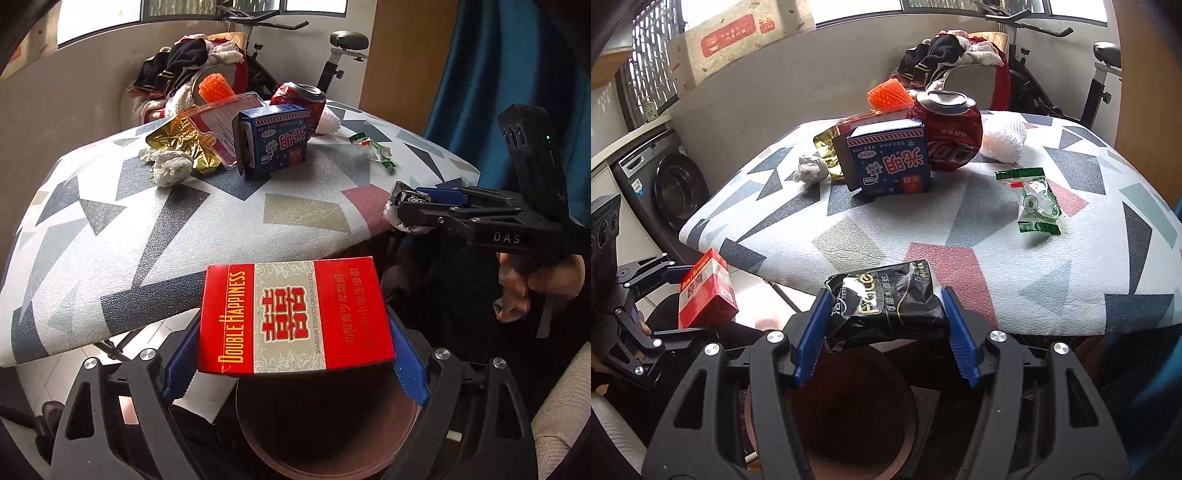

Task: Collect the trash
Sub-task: 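Carry both items down to the brown bin and open both grippers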

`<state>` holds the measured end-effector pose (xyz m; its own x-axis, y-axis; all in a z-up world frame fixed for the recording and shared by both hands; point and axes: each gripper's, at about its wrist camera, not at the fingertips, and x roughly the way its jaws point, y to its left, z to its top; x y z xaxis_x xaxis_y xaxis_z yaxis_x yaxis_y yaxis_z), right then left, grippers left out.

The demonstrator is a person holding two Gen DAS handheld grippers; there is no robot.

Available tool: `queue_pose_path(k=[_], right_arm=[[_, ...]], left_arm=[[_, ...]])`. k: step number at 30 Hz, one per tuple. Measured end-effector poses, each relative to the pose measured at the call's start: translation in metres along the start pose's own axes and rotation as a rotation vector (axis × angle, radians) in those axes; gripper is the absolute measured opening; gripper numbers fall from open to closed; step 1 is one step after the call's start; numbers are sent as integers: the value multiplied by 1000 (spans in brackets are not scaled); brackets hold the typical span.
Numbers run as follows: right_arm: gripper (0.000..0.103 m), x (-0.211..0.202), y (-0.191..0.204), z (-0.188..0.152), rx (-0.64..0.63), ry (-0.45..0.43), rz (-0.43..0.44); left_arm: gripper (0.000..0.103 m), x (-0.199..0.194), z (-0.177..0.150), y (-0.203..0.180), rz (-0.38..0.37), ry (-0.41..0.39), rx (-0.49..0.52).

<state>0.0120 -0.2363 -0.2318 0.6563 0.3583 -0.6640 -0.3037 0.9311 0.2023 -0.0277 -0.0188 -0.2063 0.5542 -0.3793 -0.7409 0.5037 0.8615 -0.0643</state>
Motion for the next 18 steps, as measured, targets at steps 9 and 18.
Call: queue_pose_path(k=[9, 18], right_arm=[[61, 1, 5, -2, -20, 6, 7], [61, 10, 16, -6, -64, 44, 26]], left_arm=[[89, 5, -1, -6, -11, 18, 30], [96, -6, -1, -2, 33, -40, 5]])
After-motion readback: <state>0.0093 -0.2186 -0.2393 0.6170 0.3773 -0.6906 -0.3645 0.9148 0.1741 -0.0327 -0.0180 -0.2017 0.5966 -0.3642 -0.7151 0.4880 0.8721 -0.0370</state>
